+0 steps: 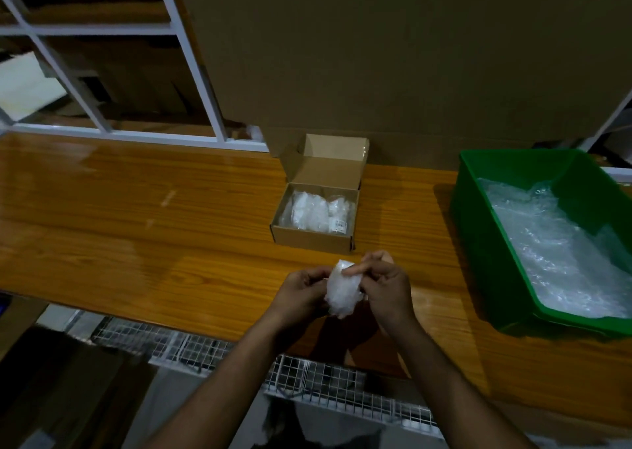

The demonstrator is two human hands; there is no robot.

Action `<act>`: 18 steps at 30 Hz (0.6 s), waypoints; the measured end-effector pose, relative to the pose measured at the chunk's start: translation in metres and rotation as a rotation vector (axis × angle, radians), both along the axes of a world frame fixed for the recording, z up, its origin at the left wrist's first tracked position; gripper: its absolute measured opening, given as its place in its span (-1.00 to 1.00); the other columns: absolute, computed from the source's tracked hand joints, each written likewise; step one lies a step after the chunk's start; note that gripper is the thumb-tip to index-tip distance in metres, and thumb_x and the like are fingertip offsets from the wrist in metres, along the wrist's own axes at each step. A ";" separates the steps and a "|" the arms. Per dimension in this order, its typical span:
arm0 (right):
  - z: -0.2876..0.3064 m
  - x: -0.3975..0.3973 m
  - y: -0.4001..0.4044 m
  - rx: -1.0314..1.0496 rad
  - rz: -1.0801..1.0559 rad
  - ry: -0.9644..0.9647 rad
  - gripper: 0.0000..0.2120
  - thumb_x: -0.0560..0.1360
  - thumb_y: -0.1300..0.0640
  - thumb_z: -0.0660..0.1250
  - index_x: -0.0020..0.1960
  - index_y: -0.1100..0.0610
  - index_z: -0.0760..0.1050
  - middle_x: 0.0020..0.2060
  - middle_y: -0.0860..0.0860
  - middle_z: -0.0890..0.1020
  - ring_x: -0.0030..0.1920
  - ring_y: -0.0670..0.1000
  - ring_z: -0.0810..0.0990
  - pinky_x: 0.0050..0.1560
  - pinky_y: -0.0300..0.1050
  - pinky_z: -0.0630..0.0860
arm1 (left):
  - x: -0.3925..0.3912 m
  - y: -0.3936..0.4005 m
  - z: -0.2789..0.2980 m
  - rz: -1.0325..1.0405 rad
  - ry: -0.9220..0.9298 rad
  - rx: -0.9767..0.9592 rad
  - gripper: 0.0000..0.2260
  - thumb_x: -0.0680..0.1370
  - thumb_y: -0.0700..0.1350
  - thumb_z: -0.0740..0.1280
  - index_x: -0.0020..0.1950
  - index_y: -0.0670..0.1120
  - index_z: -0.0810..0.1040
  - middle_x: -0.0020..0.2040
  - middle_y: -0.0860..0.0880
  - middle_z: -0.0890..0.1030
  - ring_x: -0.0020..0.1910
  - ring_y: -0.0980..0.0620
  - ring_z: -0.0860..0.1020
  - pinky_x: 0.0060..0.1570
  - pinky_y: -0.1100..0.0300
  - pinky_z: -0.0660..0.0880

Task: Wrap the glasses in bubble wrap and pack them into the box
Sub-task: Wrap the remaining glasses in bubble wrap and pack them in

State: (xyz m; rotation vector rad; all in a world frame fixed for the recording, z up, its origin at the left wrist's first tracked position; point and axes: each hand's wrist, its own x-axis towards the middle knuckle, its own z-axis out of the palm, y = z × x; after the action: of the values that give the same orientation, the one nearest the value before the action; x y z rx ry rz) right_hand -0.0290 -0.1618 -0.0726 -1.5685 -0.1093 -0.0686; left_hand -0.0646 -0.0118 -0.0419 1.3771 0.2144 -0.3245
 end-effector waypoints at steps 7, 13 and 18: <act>0.008 0.022 0.021 -0.232 -0.062 -0.128 -0.57 0.45 0.46 0.38 -0.10 -0.09 0.68 -0.12 -0.01 0.56 -0.07 -0.14 0.57 -0.11 -0.26 0.52 | 0.029 0.033 0.003 -0.016 -0.013 -0.044 -0.82 0.63 -0.17 0.29 0.10 -0.15 0.67 0.00 -0.20 0.71 -0.06 -0.11 0.68 -0.07 0.04 0.58; 0.033 0.025 0.052 0.194 0.083 0.412 -0.73 0.68 0.01 0.12 0.29 0.05 0.47 0.05 0.10 0.67 -0.08 0.07 0.69 -0.18 -0.07 0.62 | 0.059 0.057 -0.006 0.133 -0.106 0.023 -0.69 0.50 -0.21 0.47 0.22 -0.01 0.57 -0.02 -0.06 0.73 -0.02 -0.06 0.71 -0.10 0.03 0.64; 0.039 0.042 0.070 -0.163 0.031 0.240 -0.79 0.54 0.12 0.43 -0.11 0.26 0.51 -0.27 0.14 0.60 -0.20 0.10 0.66 -0.30 -0.19 0.58 | 0.082 0.068 -0.005 0.148 -0.178 0.081 -0.73 0.50 -0.17 0.50 0.15 0.04 0.57 -0.02 0.02 0.73 -0.04 0.13 0.69 -0.15 0.24 0.61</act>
State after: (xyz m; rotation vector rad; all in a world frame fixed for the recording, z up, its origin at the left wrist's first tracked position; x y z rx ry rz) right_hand 0.0126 -0.0920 -0.0335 -1.7245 0.0507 0.1568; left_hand 0.0170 0.0564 -0.0469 1.4526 0.1823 -0.0701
